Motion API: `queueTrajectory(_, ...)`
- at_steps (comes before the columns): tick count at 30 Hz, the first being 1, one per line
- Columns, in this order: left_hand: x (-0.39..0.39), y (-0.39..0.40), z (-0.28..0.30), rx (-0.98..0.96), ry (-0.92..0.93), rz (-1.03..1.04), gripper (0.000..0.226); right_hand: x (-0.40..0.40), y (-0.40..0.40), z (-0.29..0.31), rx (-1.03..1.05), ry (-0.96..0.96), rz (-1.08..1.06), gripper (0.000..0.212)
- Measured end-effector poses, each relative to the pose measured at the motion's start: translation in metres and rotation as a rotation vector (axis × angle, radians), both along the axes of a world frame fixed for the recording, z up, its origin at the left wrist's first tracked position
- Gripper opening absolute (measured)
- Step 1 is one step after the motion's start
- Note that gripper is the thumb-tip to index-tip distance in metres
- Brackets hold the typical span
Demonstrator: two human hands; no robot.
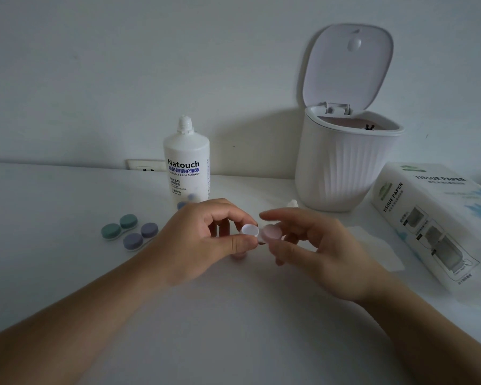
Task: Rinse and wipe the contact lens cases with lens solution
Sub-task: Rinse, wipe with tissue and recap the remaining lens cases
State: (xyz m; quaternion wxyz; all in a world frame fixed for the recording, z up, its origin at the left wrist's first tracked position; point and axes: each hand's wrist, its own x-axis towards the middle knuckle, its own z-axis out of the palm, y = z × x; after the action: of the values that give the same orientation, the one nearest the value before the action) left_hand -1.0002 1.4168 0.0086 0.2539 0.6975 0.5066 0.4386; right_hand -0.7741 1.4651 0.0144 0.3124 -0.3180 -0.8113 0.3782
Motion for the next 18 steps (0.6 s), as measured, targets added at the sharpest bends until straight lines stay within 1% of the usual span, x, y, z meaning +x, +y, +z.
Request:
queueTrajectory(2, 0.0001, -0.0003, -0.0002, -0.006, -0.004, -0.004, 0.026, -0.001, 0.0005, -0.0011, 0.024, 0.015, -0.016, 0.022)
queueTrajectory(3, 0.0004, -0.0005, -0.0002, -0.01, -0.002, -0.006, 0.027, -0.0018, 0.0003, -0.002, 0.025, 0.012, -0.04, 0.022)
queueTrajectory(6, 0.0014, -0.0007, -0.0002, -0.003, 0.009, -0.015, 0.028, -0.0006, -0.0004, -0.0023, 0.015, -0.029, -0.066, 0.041)
queueTrajectory(7, 0.0013, -0.0006, -0.0001, 0.001, 0.008, -0.014, 0.028, 0.0, -0.001, -0.0019, 0.006, -0.039, -0.05, 0.044)
queueTrajectory(8, 0.0011, -0.0004, -0.0001, 0.001, 0.003, -0.011, 0.028, 0.0003, -0.0017, -0.0006, -0.004, -0.034, -0.029, 0.043)
queueTrajectory(11, 0.0001, -0.0003, -0.0002, -0.013, -0.013, -0.013, 0.027, -0.0022, -0.0022, 0.0015, 0.013, 0.018, -0.026, 0.017)
queueTrajectory(12, 0.0001, -0.0003, -0.0004, -0.014, -0.011, -0.012, 0.027, -0.003, -0.0023, 0.0013, 0.017, 0.02, -0.04, 0.012)
queueTrajectory(18, 0.0003, -0.0004, -0.0014, -0.001, 0.026, -0.009, 0.026, -0.0034, -0.0025, -0.0013, 0.046, -0.016, -0.052, 0.007)
